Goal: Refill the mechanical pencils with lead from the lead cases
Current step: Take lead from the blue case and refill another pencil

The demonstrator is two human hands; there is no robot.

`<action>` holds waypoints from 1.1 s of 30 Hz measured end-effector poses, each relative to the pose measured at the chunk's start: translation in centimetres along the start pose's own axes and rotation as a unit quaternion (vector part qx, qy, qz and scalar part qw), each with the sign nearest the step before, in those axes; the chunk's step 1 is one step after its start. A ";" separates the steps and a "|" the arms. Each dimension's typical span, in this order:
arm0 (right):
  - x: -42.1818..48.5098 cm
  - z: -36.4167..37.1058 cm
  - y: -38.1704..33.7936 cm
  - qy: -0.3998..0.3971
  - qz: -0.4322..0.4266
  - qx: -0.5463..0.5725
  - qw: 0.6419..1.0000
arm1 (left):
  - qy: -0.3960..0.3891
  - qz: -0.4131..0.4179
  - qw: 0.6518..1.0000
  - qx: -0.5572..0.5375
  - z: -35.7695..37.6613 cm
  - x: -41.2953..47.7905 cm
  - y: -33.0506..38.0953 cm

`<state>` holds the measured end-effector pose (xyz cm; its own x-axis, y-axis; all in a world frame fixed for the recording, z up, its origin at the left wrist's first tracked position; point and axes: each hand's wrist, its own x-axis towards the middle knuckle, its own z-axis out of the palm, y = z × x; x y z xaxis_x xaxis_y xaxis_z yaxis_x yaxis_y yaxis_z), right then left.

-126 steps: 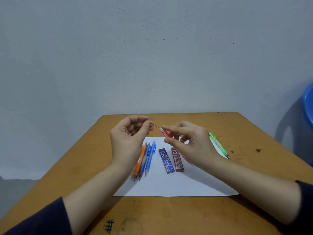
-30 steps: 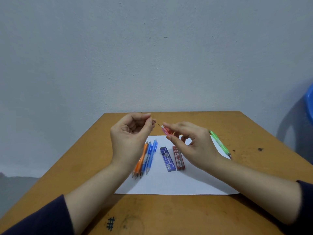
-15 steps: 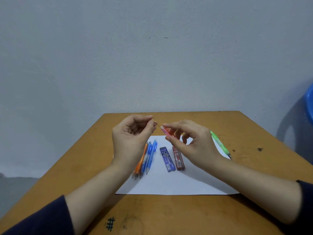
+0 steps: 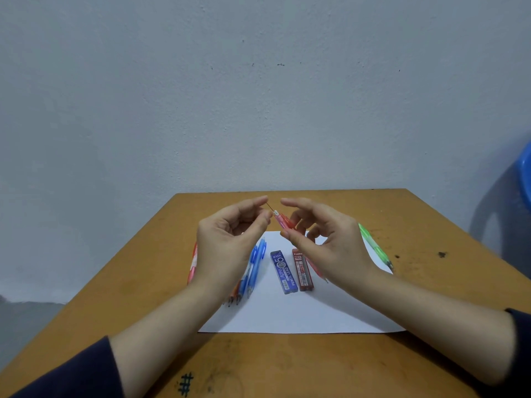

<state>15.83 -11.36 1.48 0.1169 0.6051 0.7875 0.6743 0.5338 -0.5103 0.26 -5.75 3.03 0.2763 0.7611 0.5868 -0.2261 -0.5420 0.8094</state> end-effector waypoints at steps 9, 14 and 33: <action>0.0 0.0 -0.6 -0.004 0.018 0.029 0.999 | -0.006 0.008 1.000 0.015 0.0 -0.1 -0.1; 0.0 0.0 -0.7 0.000 0.029 0.038 0.999 | -0.007 0.010 1.000 0.018 -0.1 -0.2 0.0; -0.2 -0.1 -1.2 -0.008 0.038 0.102 0.994 | -0.003 0.007 1.000 0.006 0.2 -0.3 0.1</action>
<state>15.05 -12.14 1.96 0.1489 0.6564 0.7396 0.5021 0.5942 -0.6283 0.30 -6.09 2.92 0.2793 0.7505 0.5989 -0.2197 -0.5572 0.8008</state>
